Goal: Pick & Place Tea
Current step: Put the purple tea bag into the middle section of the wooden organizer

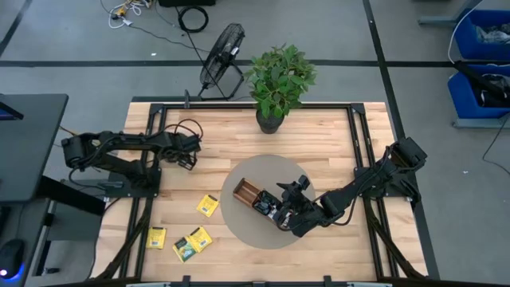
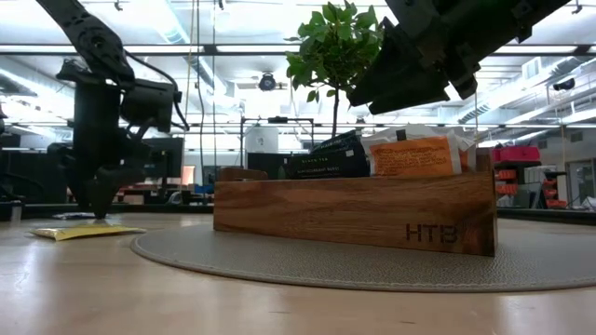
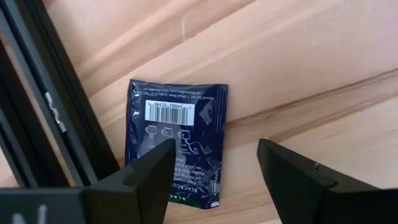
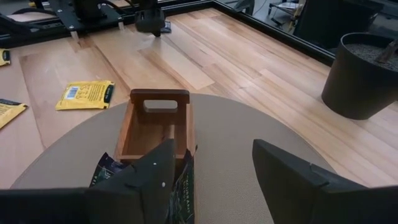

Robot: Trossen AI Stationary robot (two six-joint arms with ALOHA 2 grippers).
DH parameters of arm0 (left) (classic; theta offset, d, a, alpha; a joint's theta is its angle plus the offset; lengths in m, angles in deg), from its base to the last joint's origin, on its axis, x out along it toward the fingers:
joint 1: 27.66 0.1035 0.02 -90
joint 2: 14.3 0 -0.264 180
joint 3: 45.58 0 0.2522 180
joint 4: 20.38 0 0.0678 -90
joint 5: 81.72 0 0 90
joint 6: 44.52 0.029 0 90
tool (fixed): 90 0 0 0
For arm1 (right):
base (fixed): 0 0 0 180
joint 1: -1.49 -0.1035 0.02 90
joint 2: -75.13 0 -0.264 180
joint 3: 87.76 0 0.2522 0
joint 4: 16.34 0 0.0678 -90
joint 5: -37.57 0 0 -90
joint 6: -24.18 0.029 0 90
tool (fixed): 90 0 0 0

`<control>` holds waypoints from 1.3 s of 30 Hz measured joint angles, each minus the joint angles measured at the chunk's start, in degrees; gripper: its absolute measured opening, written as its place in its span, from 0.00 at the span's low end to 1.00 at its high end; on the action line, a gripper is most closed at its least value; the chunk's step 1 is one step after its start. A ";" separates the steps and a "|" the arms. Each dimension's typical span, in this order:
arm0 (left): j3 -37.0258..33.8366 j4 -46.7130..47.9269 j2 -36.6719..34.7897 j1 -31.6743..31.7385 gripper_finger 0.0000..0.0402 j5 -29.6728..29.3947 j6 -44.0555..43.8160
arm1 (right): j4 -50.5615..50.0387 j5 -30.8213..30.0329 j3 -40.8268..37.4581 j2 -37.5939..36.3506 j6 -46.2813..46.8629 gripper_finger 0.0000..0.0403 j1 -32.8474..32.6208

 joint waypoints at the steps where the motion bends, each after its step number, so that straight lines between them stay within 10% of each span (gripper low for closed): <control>1: 0.01 -0.20 0.00 0.45 0.58 0.24 0.45 | 0.00 0.00 0.00 0.00 0.00 0.56 0.01; 23: -0.10 -4.77 0.04 3.97 0.02 10.21 9.15 | 0.04 0.00 0.00 0.00 -0.06 0.56 -0.03; 39: 1.46 -10.38 -0.76 -3.50 0.06 13.02 6.66 | 0.07 0.00 0.00 0.02 -0.02 0.56 0.01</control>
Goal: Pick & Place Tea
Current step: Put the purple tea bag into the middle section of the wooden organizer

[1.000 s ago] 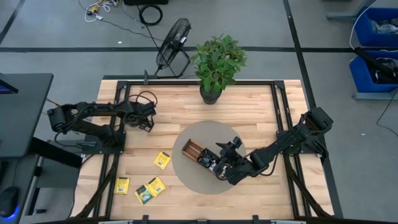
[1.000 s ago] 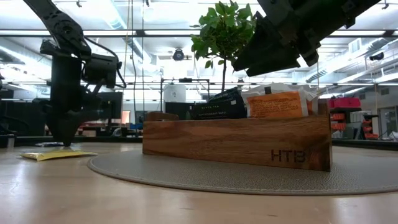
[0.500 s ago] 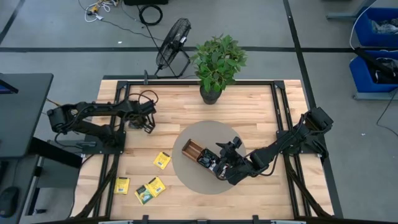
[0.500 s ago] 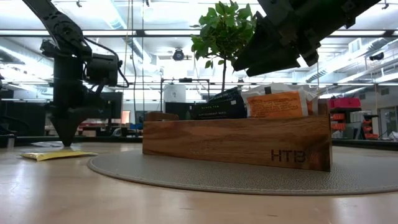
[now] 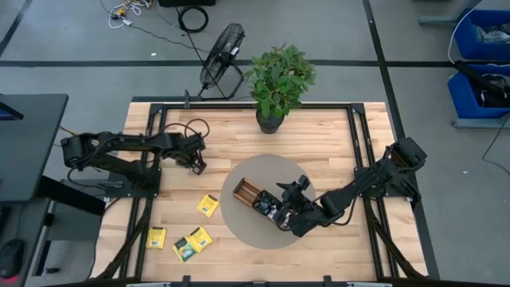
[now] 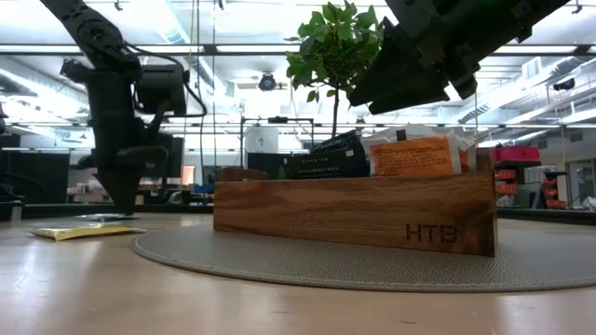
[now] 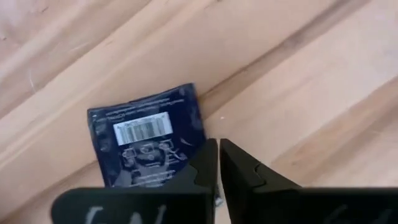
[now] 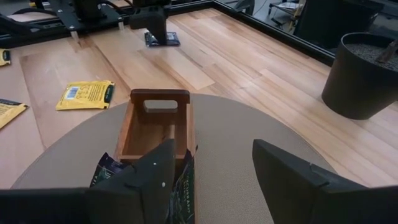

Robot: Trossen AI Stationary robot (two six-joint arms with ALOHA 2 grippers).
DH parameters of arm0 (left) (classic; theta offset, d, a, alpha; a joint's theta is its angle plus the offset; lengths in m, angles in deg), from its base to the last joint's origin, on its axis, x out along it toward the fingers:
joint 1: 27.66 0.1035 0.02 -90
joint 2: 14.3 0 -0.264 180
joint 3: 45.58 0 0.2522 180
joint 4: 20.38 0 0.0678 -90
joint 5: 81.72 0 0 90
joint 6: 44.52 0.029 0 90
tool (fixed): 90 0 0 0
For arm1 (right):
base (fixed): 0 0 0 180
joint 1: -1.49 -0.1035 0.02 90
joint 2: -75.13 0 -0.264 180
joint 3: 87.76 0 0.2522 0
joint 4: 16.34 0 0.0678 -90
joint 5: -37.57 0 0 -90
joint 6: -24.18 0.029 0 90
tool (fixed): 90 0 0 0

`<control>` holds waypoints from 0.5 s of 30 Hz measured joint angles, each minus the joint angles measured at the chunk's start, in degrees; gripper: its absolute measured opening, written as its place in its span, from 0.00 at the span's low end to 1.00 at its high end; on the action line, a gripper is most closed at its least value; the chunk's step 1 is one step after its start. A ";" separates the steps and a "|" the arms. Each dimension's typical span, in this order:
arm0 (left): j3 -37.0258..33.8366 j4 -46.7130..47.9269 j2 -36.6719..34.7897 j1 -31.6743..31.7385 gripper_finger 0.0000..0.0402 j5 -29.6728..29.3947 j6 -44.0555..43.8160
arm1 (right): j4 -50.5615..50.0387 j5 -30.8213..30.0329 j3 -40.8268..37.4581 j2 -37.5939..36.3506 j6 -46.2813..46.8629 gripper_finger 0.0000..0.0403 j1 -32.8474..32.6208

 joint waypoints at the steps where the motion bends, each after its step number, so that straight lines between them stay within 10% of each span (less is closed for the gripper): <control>1: 0.55 0.72 0.00 -0.34 0.07 -0.07 -0.01 | 0.03 0.01 0.00 0.00 -0.02 0.56 0.00; 15: 3.70 8.98 0.15 -6.71 0.37 -3.55 -1.93 | 0.08 0.02 0.02 0.00 0.44 0.56 0.00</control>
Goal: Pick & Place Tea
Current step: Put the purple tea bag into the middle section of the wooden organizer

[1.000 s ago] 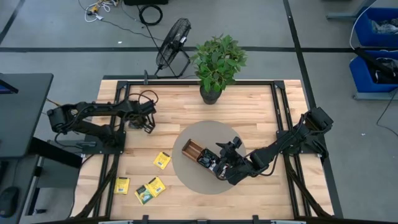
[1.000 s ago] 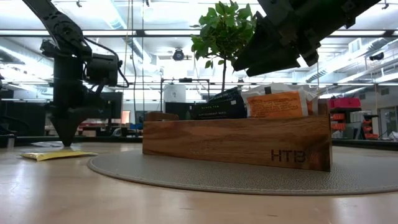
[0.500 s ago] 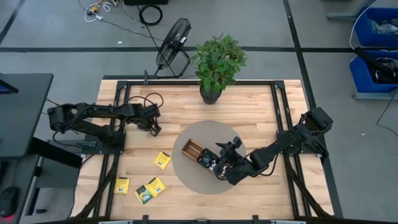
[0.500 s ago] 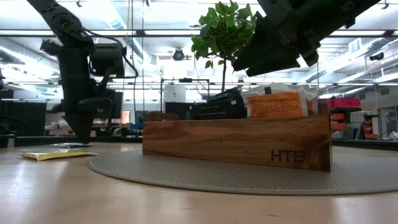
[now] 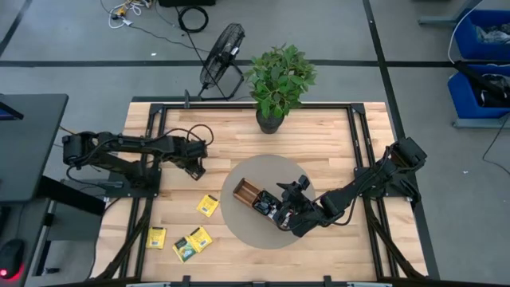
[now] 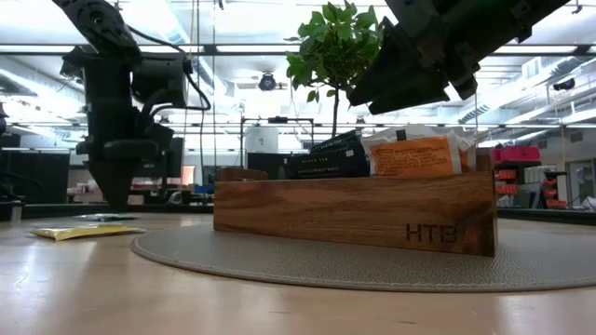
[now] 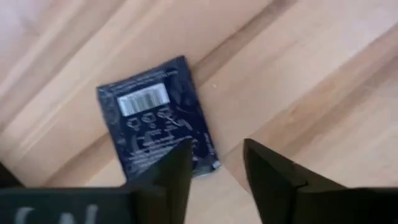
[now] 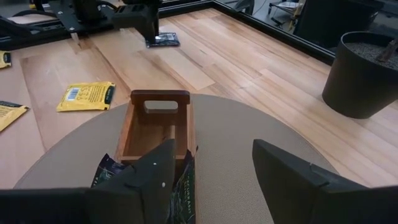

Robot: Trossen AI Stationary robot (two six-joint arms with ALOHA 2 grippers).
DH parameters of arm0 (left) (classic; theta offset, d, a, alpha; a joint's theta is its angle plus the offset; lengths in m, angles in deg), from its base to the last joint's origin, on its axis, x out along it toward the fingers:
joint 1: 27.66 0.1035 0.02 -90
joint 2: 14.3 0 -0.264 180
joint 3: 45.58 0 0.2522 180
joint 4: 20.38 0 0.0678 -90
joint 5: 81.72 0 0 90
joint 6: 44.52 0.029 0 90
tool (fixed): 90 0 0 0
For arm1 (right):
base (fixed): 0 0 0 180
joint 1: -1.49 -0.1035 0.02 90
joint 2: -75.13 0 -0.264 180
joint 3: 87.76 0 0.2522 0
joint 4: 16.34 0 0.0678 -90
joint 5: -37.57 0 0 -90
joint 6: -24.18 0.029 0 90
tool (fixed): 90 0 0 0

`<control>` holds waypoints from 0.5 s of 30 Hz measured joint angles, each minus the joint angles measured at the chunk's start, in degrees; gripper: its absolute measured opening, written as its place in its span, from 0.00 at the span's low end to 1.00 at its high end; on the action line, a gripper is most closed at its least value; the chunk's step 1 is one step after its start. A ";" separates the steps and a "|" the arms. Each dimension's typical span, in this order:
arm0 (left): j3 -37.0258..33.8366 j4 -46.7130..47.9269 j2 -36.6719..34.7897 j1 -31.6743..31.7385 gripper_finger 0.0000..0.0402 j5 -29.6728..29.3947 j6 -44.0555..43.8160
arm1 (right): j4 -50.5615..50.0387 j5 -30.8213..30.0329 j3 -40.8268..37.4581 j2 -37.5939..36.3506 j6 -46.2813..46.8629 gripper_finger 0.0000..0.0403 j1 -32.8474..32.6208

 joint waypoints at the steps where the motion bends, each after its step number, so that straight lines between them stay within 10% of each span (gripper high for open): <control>1: 0.00 0.09 0.00 -0.15 0.41 -0.34 0.19 | -0.02 0.00 -0.02 0.00 -0.02 0.56 0.00; 15: 0.01 1.96 0.00 -0.04 0.64 -1.69 0.93 | -0.02 0.00 0.00 0.00 0.02 0.56 -0.04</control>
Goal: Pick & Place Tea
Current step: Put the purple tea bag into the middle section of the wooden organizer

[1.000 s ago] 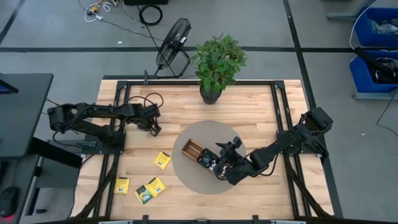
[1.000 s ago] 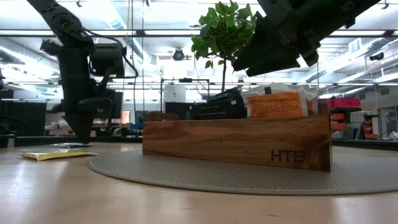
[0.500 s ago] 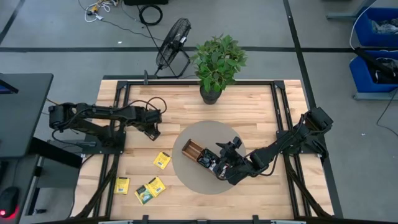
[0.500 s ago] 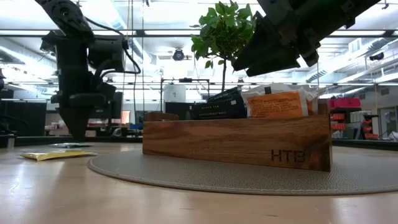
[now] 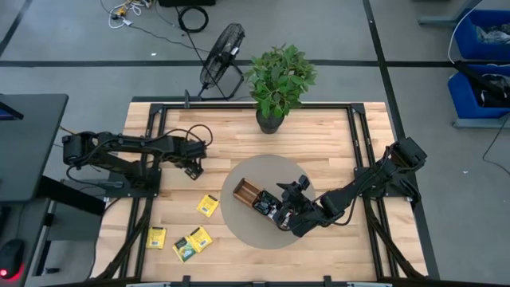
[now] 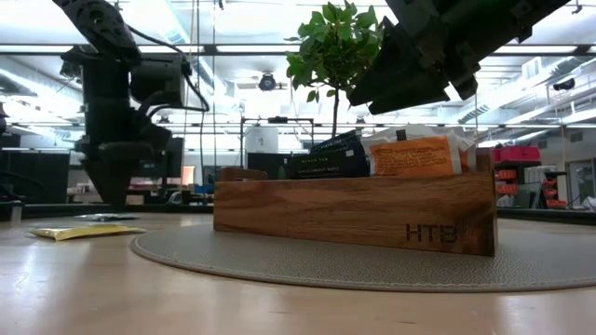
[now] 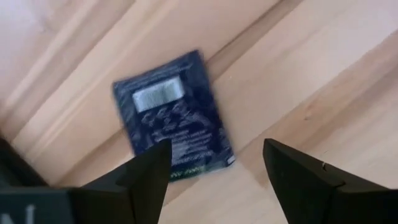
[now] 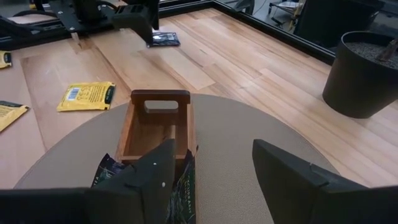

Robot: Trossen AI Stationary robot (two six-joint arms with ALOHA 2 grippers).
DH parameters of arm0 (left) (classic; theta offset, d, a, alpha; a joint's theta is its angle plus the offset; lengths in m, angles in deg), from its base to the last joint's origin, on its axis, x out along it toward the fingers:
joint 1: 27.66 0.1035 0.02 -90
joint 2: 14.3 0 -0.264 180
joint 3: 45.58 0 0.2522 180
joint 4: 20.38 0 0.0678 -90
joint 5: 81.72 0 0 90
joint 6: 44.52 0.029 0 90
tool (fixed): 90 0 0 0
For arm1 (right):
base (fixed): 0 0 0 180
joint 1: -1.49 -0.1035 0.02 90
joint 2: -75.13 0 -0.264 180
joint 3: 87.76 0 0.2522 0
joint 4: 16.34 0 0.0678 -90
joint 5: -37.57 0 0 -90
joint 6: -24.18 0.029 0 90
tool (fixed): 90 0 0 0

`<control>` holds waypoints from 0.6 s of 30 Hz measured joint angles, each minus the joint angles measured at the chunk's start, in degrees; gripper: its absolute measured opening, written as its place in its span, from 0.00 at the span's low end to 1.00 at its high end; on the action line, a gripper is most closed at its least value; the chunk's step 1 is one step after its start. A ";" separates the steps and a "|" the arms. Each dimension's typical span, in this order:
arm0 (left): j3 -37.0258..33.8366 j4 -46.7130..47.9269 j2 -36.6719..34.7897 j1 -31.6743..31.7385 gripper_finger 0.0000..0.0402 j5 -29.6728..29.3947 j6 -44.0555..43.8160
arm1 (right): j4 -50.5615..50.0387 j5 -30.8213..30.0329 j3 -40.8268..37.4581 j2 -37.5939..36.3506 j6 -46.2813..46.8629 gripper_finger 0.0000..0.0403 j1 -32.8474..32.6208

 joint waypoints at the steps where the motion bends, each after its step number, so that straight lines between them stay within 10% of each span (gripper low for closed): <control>1: 0.04 -0.34 0.00 0.00 0.64 0.28 0.89 | 0.00 0.00 -0.02 0.00 0.00 0.56 0.00; 18: -1.19 -0.71 6.82 3.74 0.45 4.57 4.01 | -0.04 0.00 0.00 0.00 0.15 0.56 -0.09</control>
